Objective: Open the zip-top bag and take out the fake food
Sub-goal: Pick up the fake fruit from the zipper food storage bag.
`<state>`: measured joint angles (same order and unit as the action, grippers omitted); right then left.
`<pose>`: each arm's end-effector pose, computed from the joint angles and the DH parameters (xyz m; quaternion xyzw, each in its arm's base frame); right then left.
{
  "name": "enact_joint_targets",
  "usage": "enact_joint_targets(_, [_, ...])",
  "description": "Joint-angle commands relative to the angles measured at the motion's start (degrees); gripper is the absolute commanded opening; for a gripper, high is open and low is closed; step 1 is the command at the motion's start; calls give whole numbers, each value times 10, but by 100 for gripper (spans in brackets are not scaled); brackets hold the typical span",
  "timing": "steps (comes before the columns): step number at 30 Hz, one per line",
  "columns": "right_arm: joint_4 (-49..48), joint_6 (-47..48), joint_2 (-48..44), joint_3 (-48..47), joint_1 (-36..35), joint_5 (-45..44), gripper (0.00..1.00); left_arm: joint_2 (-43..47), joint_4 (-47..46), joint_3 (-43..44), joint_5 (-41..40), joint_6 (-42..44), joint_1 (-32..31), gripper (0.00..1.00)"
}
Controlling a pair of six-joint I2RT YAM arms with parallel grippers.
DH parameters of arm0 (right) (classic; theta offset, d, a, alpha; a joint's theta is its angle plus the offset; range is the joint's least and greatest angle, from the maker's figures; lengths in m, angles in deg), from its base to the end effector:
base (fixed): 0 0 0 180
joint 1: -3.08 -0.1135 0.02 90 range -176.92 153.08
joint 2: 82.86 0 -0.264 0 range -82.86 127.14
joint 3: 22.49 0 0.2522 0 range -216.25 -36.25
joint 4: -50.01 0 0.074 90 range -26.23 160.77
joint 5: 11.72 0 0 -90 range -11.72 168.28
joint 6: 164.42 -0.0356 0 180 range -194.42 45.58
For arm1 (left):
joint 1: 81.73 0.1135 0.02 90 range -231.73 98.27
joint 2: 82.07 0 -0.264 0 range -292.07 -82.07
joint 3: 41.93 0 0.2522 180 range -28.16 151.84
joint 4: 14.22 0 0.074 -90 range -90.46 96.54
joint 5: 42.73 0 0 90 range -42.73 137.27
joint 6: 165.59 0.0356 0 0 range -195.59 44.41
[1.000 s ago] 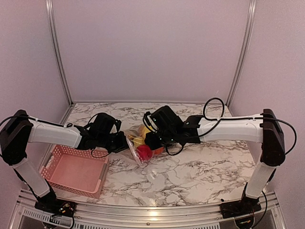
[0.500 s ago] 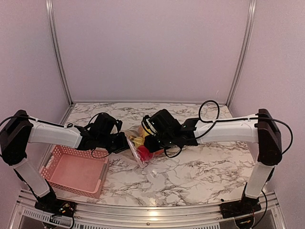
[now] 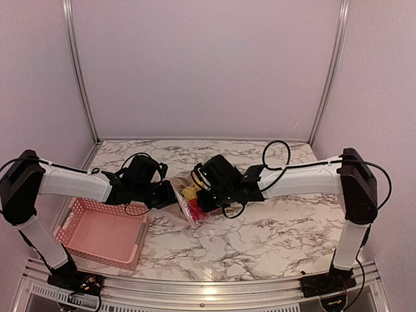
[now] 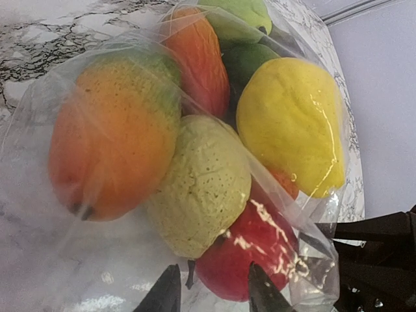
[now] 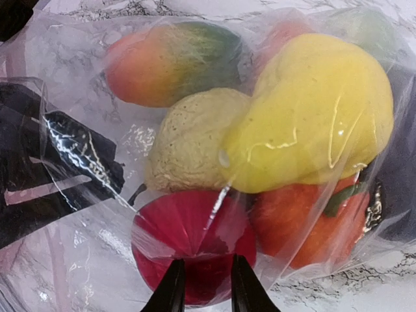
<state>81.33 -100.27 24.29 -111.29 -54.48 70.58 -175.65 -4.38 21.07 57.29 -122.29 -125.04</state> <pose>0.2229 0.3417 0.2031 -0.2336 0.9073 0.1818 0.2987 0.2407 -0.2354 0.1780 0.0098 0.9051 -0.3514 0.2393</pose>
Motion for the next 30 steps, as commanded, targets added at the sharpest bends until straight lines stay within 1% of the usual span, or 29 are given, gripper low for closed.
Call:
enact_joint_targets(1, [6, -11, 20, -15, 3, 4, 23, 0, 8, 1, 6, 17, -4, 37])
enact_joint_targets(10, [23, -10, 31, -32, 0, -1, 21, 3, 11, 5, 11, 30, -5, 40])
enact_joint_targets(18, [28, -16, 25, -25, -10, -10, 21, 0, 19, 9, 17, 35, -4, 41])
enact_joint_targets(26, [28, -26, -12, -6, -10, -50, 23, 8, 30, 4, 15, 31, -22, 42])
enact_joint_targets(30, [30, -30, -5, -4, -6, -58, 23, 3, 29, 5, 11, 22, -31, 42])
